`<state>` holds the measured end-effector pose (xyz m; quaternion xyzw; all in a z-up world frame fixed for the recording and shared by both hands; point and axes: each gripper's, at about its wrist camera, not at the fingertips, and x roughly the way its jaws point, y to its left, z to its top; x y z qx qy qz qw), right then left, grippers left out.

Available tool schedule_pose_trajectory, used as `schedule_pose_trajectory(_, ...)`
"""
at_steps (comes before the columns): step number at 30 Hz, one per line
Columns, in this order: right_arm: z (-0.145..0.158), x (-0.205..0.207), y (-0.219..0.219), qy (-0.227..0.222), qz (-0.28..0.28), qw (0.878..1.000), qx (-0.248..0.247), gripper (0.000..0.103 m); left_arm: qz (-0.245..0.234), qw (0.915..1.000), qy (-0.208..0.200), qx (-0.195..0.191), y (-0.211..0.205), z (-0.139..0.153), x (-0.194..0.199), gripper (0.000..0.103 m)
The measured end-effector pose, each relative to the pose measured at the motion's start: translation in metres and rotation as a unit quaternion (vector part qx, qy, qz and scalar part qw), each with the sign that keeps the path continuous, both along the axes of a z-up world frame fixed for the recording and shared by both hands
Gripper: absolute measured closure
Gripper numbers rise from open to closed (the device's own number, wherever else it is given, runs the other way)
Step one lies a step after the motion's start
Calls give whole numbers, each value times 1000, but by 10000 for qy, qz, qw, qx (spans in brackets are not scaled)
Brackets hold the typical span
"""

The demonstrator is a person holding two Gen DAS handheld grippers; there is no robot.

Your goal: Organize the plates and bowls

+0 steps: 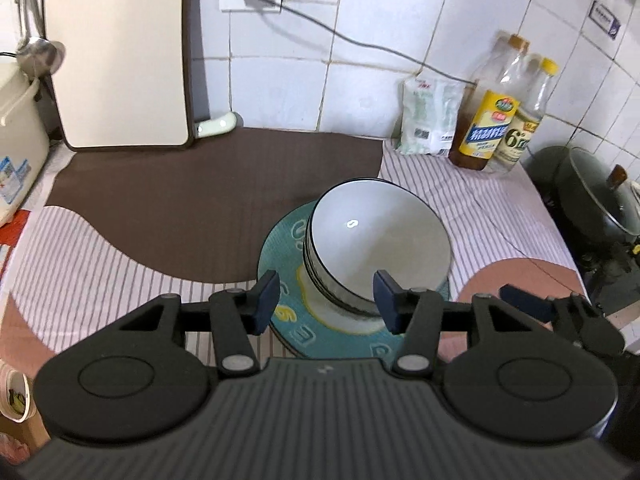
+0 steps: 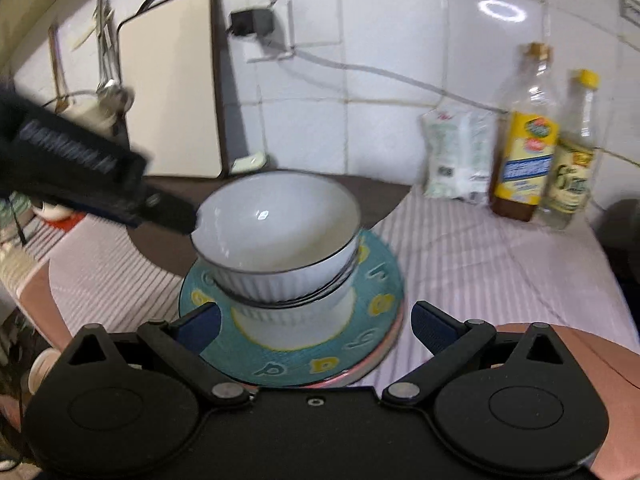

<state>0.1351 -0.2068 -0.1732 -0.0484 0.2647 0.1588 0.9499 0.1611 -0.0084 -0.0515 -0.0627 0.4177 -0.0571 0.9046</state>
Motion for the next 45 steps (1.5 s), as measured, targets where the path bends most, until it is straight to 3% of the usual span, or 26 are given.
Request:
schedule_pose_trajectory(10,37,-39,-18,23,-507,9984,-234,0,73,9993,-311,215,4,36,-50,49)
schedule_pose_trajectory(17,53,-68,-31,-127,-1064,9919,-685,0,62,9988,-396,274,8,49,-78,45)
schedule_pose_trajectory(23,64,-87,-42,-121,-1132,9923,-482,0,99,9985,-418,328,8,52,-100,44)
schedule_pose_trajectory(45,78,-132,-51,-489,-1135,9908,-548,0,139,9959,-695,553,-3,53,-148,27)
